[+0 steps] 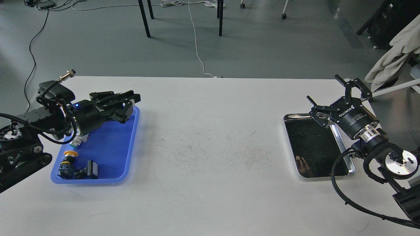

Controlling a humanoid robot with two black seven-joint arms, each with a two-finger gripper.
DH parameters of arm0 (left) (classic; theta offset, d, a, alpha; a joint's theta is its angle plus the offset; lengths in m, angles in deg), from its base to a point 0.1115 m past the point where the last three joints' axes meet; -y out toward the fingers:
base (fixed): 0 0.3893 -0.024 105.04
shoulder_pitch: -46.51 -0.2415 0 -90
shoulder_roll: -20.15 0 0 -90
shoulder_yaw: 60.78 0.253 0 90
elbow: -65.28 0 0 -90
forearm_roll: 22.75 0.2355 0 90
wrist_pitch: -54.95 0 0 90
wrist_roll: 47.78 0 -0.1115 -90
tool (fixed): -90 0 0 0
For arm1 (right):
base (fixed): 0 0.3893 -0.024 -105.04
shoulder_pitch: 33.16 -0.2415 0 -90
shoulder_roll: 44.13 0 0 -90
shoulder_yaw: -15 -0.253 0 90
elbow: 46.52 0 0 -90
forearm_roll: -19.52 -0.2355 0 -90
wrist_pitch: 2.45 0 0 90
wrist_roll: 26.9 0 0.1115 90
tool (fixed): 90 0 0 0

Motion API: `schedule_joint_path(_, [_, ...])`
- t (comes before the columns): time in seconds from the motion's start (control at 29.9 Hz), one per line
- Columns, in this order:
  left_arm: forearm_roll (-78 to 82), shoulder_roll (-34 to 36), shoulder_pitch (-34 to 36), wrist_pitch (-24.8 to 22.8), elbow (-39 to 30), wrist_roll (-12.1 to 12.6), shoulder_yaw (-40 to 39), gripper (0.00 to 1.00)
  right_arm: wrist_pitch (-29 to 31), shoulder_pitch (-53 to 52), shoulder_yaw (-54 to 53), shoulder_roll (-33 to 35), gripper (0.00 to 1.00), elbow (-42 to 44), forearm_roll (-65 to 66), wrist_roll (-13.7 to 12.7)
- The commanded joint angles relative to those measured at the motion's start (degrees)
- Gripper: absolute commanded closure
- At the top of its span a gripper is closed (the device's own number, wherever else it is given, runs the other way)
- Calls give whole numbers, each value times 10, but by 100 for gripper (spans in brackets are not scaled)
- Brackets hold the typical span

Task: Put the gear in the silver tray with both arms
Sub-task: 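Carry the gear with the left gripper toward the silver tray and release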

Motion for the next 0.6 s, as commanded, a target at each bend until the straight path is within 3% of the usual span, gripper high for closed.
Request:
schedule_joint_path(0.0, [4, -90, 6, -19, -6, 45, 3, 91, 0, -3, 0, 2, 3, 1, 2, 0])
schedule_joint_path(0.1, [16, -174, 5, -28, 1, 76, 6, 94, -1, -4, 0, 2, 3, 2, 3, 0])
schedule_joint_path(0.17, [39, -224, 2, -29, 24, 82, 7, 96, -4, -4, 0, 2, 3, 2, 6, 0])
schedule_joint_path(0.43, [113, -413, -3, -29, 163, 79, 24, 97, -9, -4, -1, 2, 3, 2, 15, 0])
schedule_joint_path(0.57, [116, -427, -4, -25, 228, 73, 50, 97, -9, -4, -1, 2, 3, 2, 15, 0])
